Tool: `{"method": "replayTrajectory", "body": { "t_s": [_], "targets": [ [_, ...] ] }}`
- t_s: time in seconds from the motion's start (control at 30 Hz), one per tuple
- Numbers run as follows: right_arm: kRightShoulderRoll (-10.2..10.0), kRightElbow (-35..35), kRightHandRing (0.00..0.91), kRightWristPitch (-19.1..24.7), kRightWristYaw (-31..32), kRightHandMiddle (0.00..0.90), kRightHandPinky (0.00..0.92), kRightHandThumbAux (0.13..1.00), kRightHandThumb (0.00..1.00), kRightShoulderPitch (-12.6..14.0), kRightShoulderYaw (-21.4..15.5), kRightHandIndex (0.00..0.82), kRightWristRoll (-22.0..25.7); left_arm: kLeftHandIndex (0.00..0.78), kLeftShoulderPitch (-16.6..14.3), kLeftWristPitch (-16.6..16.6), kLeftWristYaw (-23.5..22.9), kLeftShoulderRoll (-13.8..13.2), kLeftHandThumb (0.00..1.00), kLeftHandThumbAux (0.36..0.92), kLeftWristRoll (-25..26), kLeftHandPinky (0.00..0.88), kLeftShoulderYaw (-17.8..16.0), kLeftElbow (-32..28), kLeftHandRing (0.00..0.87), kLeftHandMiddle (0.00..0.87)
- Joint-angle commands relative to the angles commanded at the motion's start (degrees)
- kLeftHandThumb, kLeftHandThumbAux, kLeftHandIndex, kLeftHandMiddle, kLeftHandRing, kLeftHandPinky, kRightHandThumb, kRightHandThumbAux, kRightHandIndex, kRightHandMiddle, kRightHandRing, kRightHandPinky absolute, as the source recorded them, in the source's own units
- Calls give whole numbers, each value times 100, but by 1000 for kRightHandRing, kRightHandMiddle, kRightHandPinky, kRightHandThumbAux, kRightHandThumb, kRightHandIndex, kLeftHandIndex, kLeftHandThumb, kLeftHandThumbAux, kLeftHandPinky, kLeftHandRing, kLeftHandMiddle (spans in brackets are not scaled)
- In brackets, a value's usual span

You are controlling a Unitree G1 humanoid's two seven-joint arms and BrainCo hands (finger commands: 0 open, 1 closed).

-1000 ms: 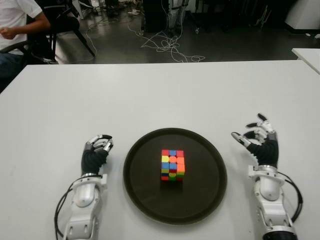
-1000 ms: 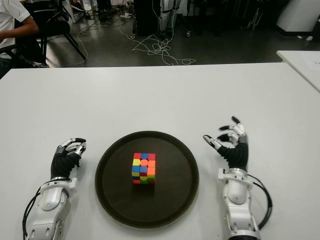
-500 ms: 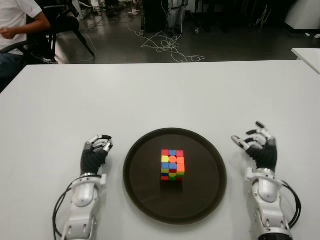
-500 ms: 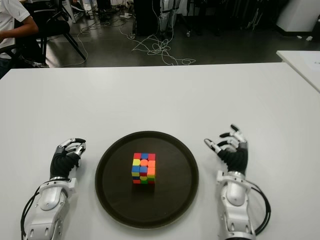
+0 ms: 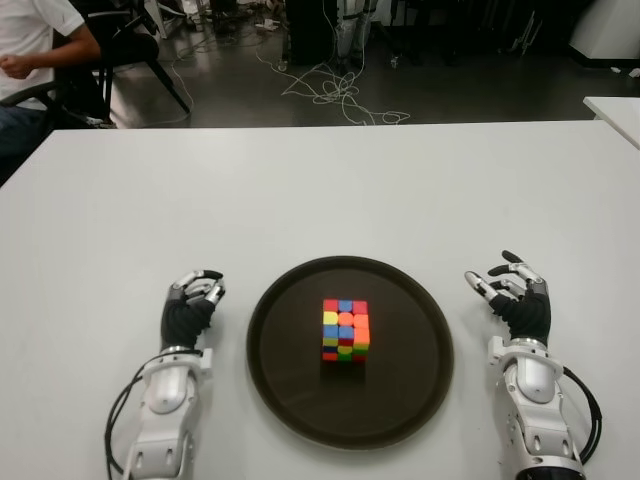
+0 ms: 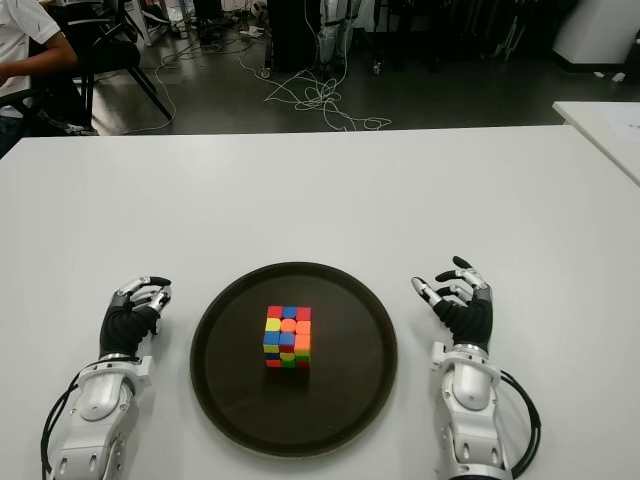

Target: Pick up the Rubik's Cube and put it in the plate

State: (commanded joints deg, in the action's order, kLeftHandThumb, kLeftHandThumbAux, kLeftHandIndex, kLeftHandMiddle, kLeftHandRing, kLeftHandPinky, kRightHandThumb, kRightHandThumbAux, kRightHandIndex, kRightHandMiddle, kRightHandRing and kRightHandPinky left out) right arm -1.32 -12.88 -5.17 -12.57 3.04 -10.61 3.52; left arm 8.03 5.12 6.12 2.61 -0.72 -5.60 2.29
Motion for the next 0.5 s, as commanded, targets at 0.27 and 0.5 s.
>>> {"method": "replayTrajectory", "body": {
  "t_s": [0.27,0.5],
  "targets": [
    [23,-14,851,-111,-17,851,845,884,241,-21,21,783,-72,444,-8,-7,-1,-17,711,704,-21,820,13,42,829,825],
    [45,10,850,-176,13,850,846,883,262,-35,42,782,-90,444,-10,15,-4,-4,711,704,-6,819,13,34,827,824]
  ]
}}
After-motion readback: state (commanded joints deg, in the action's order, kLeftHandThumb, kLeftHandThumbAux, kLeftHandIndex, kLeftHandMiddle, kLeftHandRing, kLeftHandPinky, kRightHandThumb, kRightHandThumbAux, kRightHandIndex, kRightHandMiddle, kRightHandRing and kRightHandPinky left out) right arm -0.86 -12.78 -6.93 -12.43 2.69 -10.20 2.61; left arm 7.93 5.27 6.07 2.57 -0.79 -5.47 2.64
